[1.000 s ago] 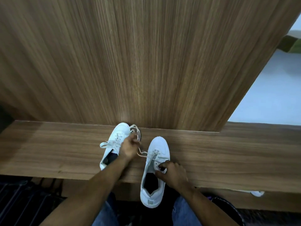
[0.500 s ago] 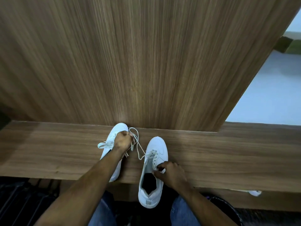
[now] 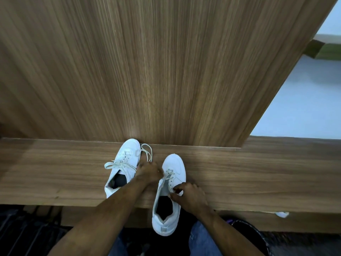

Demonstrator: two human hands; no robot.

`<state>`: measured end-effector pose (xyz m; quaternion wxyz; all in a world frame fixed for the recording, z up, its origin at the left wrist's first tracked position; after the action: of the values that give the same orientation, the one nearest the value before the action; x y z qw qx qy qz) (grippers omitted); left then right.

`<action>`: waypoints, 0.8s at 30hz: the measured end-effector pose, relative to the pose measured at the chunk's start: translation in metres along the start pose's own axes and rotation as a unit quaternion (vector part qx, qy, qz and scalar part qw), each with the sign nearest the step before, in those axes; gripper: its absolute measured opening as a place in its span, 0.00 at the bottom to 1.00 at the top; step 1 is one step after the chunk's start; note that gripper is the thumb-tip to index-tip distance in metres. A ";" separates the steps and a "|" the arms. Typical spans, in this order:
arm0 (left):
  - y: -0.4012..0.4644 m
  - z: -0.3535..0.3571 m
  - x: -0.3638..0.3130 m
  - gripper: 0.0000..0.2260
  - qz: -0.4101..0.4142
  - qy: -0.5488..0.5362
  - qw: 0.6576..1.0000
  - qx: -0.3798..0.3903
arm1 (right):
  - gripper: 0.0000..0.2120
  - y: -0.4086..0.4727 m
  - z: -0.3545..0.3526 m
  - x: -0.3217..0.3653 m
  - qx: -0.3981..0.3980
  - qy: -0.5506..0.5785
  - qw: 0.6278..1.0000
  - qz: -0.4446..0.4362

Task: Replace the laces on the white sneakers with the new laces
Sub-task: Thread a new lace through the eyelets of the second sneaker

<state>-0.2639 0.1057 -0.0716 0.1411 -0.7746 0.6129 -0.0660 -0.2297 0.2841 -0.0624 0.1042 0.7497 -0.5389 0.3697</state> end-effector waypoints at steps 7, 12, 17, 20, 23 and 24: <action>0.004 0.026 0.002 0.24 -0.022 -0.124 0.988 0.088 | 0.21 0.001 0.002 -0.001 0.006 0.012 1.000 0.002; 0.000 -0.011 -0.009 0.12 -0.039 -0.264 0.960 0.089 | 0.21 0.003 0.002 -0.003 0.022 0.017 0.999 0.020; 0.002 -0.087 -0.012 0.18 0.016 -0.357 0.934 -0.004 | 0.13 0.021 -0.006 -0.004 -0.002 0.214 0.976 0.038; -0.007 -0.137 -0.024 0.15 0.077 -0.374 0.924 -0.018 | 0.09 0.033 -0.044 0.031 -0.065 0.374 0.925 0.010; -0.017 -0.166 -0.041 0.15 0.142 -0.365 0.920 -0.026 | 0.09 0.042 -0.082 0.082 -0.068 0.432 0.897 -0.057; -0.018 -0.169 -0.044 0.15 0.155 -0.369 0.916 -0.028 | 0.05 0.044 -0.090 0.093 -0.066 0.434 0.896 -0.067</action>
<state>-0.3044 0.1291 0.0981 0.3434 -0.6433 0.6310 0.2645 -0.2945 0.2486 0.0520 0.4014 0.5405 -0.4115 0.6143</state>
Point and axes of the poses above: each hand's wrist, its own y-axis towards the middle knuckle, its own z-axis out of the palm, x = y × z, the point moved 7 cm from there along y, towards the middle knuckle, and after that the axes turned 14 degrees about y, right-handed, at the moved point
